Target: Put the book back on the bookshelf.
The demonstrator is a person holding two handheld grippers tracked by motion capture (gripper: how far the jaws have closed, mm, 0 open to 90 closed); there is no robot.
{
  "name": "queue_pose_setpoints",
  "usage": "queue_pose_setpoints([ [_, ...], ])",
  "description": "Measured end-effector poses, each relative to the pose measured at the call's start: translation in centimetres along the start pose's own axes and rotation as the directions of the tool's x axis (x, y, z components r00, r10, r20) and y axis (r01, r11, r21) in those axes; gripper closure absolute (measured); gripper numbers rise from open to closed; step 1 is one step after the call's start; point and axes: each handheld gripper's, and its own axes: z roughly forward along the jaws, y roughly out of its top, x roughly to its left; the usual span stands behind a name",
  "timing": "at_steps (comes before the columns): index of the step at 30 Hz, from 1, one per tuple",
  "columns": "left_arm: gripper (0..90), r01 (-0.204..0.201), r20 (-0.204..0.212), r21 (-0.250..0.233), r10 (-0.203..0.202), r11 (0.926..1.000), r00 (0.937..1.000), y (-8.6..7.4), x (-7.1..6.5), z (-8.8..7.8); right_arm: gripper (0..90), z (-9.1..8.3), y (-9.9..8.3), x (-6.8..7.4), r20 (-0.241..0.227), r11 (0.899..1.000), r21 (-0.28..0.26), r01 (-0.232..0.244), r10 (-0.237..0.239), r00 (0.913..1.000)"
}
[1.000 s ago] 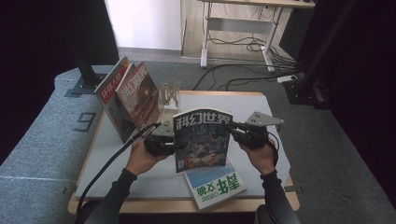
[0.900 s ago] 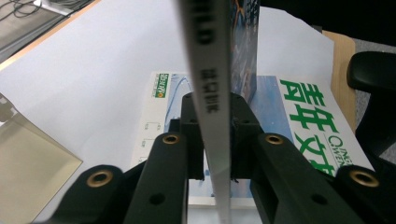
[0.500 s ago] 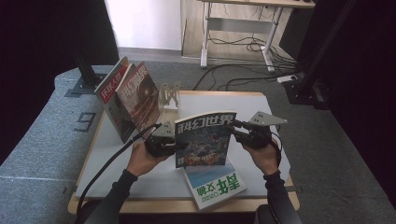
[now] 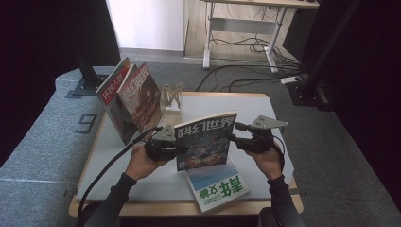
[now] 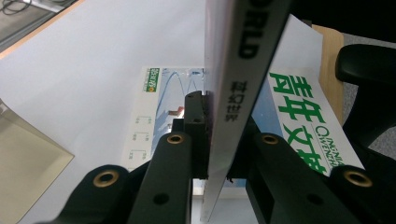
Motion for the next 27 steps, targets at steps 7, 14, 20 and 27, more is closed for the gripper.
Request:
queue_pose_setpoints([
  [7, 82.5, 0.028, -0.007, -0.024, -0.028, 0.9993, 0.9996, -0.1, 0.1, 0.0, 33.7, 0.7, -1.5, -0.3, 0.002, 0.998, 0.057, 0.001, -0.002, 1.0000],
  [14, 82.7, 0.047, -0.022, -0.044, -0.048, 0.9979, 0.9986, -0.3, 0.3, -0.2, 26.2, 0.7, -3.1, -1.1, 0.028, 0.993, 0.118, -0.007, 0.004, 0.9996],
  [20, 82.8, 0.077, -0.014, -0.061, -0.078, 0.9952, 0.9969, -0.4, 0.7, -0.5, 21.0, 1.0, -5.5, -2.2, 0.073, 0.981, 0.188, -0.058, 0.045, 0.9963],
  [27, 82.8, 0.087, -0.014, -0.068, -0.088, 0.9939, 0.9960, -0.4, 1.0, -0.8, 17.4, 1.2, -7.9, -3.3, 0.126, 0.961, 0.258, -0.094, 0.063, 0.9900],
])
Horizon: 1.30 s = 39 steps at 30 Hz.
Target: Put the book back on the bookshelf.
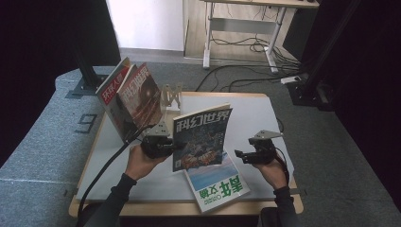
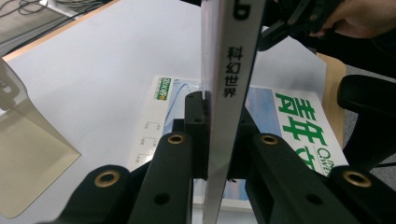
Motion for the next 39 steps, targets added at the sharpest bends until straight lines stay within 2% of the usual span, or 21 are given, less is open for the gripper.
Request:
queue_pose_setpoints([
  [4, 82.7, 0.001, 0.006, -0.001, -0.001, 1.0000, 1.0000, 0.0, 0.0, 0.0, 16.9, 0.4, -1.1, -0.4, 0.015, 0.999, 0.026, -0.021, 0.020, 0.9997],
  [7, 82.6, -0.010, 0.024, 0.006, 0.010, 0.9999, 0.9997, -0.1, 0.0, -0.1, 17.0, 0.3, -1.1, -0.4, -0.011, 0.999, -0.003, -0.038, 0.038, 0.9992],
  [9, 82.6, -0.017, 0.031, 0.010, 0.016, 0.9998, 0.9994, -0.1, 0.0, -0.2, 17.3, 0.2, -0.5, 0.1, -0.047, 0.999, -0.026, -0.037, 0.036, 0.9983],
  [13, 82.5, -0.036, 0.043, 0.015, 0.036, 0.9992, 0.9984, -0.3, -0.1, -0.3, 18.0, -0.2, 2.0, 1.6, -0.145, 0.996, -0.091, -0.001, -0.012, 0.9893],
  [18, 82.4, -0.054, 0.070, 0.022, 0.052, 0.9983, 0.9962, -0.8, -0.2, -0.6, 22.6, -0.5, 5.2, 3.2, -0.193, 0.987, -0.149, 0.053, -0.082, 0.9779],
  [22, 82.3, -0.068, 0.081, 0.028, 0.065, 0.9973, 0.9946, -1.0, -0.3, -0.8, 35.0, -0.7, 7.2, 3.8, -0.183, 0.981, -0.171, 0.089, -0.120, 0.9758],
  [24, 82.2, -0.078, 0.087, 0.032, 0.075, 0.9965, 0.9934, -1.0, -0.3, -0.9, 47.9, -1.0, 7.9, 3.7, -0.195, 0.979, -0.185, 0.089, -0.125, 0.9728],
  [27, 82.1, -0.089, 0.091, 0.032, 0.086, 0.9955, 0.9921, -1.0, -0.4, -0.9, 65.7, -1.5, 8.4, 3.7, -0.228, 0.976, -0.194, 0.096, -0.140, 0.9635],
  [29, 82.0, -0.096, 0.087, 0.034, 0.093, 0.9948, 0.9918, -1.0, -0.4, -0.9, 70.4, -1.7, 8.5, 3.9, -0.208, 0.975, -0.190, 0.116, -0.156, 0.9658],
  [32, 81.1, -0.099, 0.083, 0.035, 0.096, 0.9945, 0.9919, -0.9, -0.4, -0.9, 75.2, -2.1, 8.4, 4.0, -0.198, 0.972, -0.187, 0.141, -0.177, 0.9641],
  [33, 80.5, -0.102, 0.086, 0.028, 0.099, 0.9944, 0.9913, -0.9, -0.4, -1.0, 75.6, -2.2, 8.3, 4.0, -0.197, 0.971, -0.188, 0.146, -0.183, 0.9632],
  [36, 77.8, -0.087, 0.117, -0.032, 0.090, 0.9957, 0.9890, -0.2, -0.3, -1.6, 76.2, -2.5, 8.2, 4.2, -0.201, 0.970, -0.192, 0.152, -0.191, 0.9608],
  [39, 77.7, -0.095, 0.096, -0.046, 0.099, 0.9944, 0.9904, 0.8, -0.4, -2.3, 76.1, -2.6, 8.2, 4.3, -0.195, 0.969, -0.188, 0.161, -0.198, 0.9607],
])
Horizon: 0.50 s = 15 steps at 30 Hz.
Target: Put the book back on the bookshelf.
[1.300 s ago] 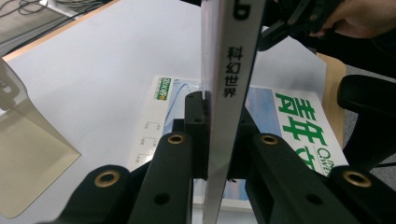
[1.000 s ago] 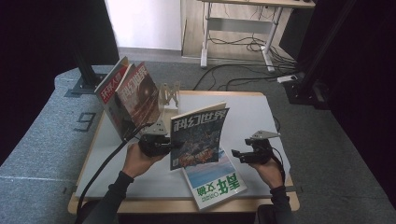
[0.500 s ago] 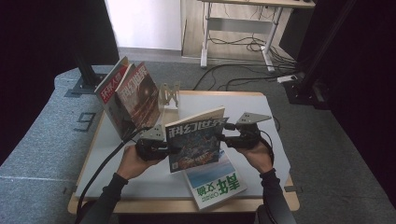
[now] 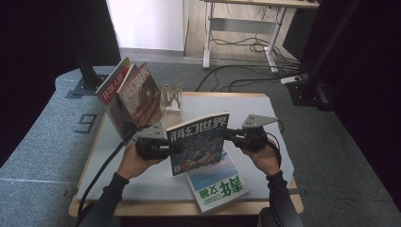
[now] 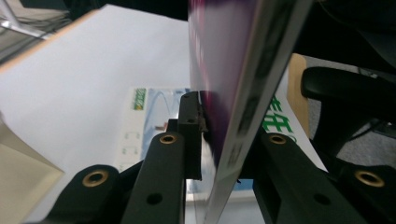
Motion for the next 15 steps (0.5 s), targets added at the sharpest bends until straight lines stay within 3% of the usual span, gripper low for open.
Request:
queue_pose_setpoints([
  [4, 77.2, 0.010, -0.013, -0.022, -0.010, 0.9997, 0.9999, 1.5, 0.0, -0.7, 75.9, 0.0, 0.1, 0.1, 0.005, 1.000, 0.002, 0.007, -0.007, 1.0000],
  [10, 81.4, 0.022, -0.072, 0.034, -0.020, 0.9992, 0.9972, 3.1, -0.2, -0.5, 75.4, 0.0, 0.0, 0.1, 0.011, 1.000, 0.003, 0.010, -0.010, 0.9999],
  [15, 82.3, 0.045, -0.097, 0.027, -0.042, 0.9986, 0.9944, 3.1, -0.1, -0.4, 61.8, -0.1, -0.4, 0.0, 0.015, 1.000, 0.000, 0.005, -0.005, 0.9999],
])
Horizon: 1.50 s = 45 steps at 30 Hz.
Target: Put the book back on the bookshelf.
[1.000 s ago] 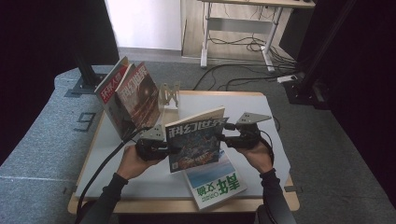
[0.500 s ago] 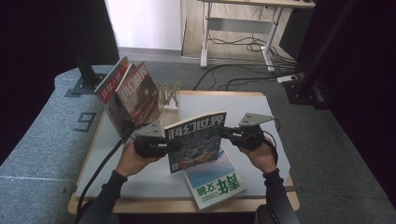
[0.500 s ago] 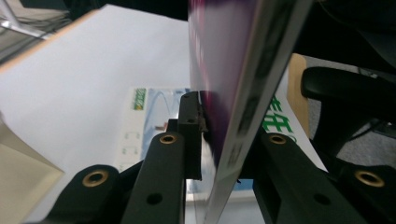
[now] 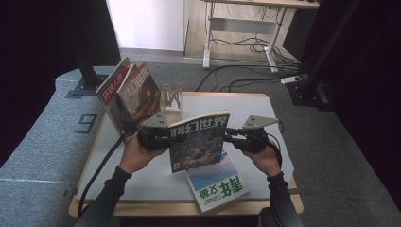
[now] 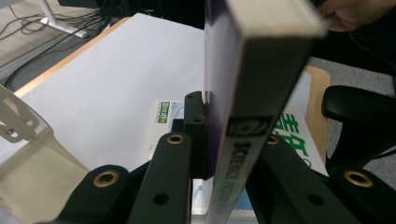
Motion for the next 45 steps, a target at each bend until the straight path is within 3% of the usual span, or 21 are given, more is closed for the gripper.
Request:
queue_pose_setpoints([
  [7, 82.5, 0.045, -0.011, -0.020, -0.045, 0.9988, 0.9989, 0.1, 0.8, -0.3, 40.0, 0.3, -2.1, -0.5, 0.062, 0.997, 0.073, -0.006, 0.001, 0.9980],
  [11, 82.6, 0.058, -0.012, -0.024, -0.058, 0.9980, 0.9982, 0.2, 1.1, -0.8, 24.3, 0.8, -4.6, -1.5, 0.113, 0.986, 0.147, -0.080, 0.063, 0.9916],
  [14, 82.6, 0.070, -0.016, -0.031, -0.070, 0.9971, 0.9974, 0.3, 1.2, -1.1, 16.6, 1.0, -6.6, -2.2, 0.158, 0.974, 0.183, -0.137, 0.108, 0.9814],
  [16, 82.7, 0.075, -0.016, -0.035, -0.076, 0.9966, 0.9970, 0.3, 1.3, -1.3, 13.7, 0.9, -7.8, -2.6, 0.188, 0.966, 0.194, -0.170, 0.134, 0.9730],
  [21, 82.7, 0.083, -0.027, -0.041, -0.084, 0.9957, 0.9961, 0.4, 1.3, -1.8, 6.2, 0.5, -10.7, -3.5, 0.296, 0.945, 0.182, -0.272, 0.211, 0.9316],
  [27, 82.7, 0.084, -0.066, -0.033, -0.086, 0.9959, 0.9940, 0.4, 1.5, -2.8, 0.0, 0.3, -13.2, -4.5, 0.382, 0.922, 0.192, -0.337, 0.246, 0.8909],
  [29, 82.7, 0.082, -0.082, -0.030, -0.084, 0.9962, 0.9931, 0.4, 1.5, -3.1, 0.0, 0.3, -13.8, -4.6, 0.392, 0.915, 0.194, -0.353, 0.258, 0.8830],
  [37, 82.7, 0.095, -0.123, -0.034, -0.098, 0.9949, 0.9875, 0.2, 1.7, -4.6, 0.0, 0.9, -15.6, -4.8, 0.417, 0.905, 0.226, -0.361, 0.245, 0.8752],
  [41, 82.7, 0.108, -0.146, -0.040, -0.113, 0.9933, 0.9827, 0.0, 2.0, -5.3, 0.0, 1.4, -16.3, -4.8, 0.411, 0.897, 0.259, -0.357, 0.232, 0.8814],
  [45, 82.7, 0.117, -0.178, -0.043, -0.123, 0.9922, 0.9764, -0.4, 2.2, -6.1, 0.0, 1.3, -16.6, -4.8, 0.404, 0.904, 0.234, -0.357, 0.243, 0.8817],
])
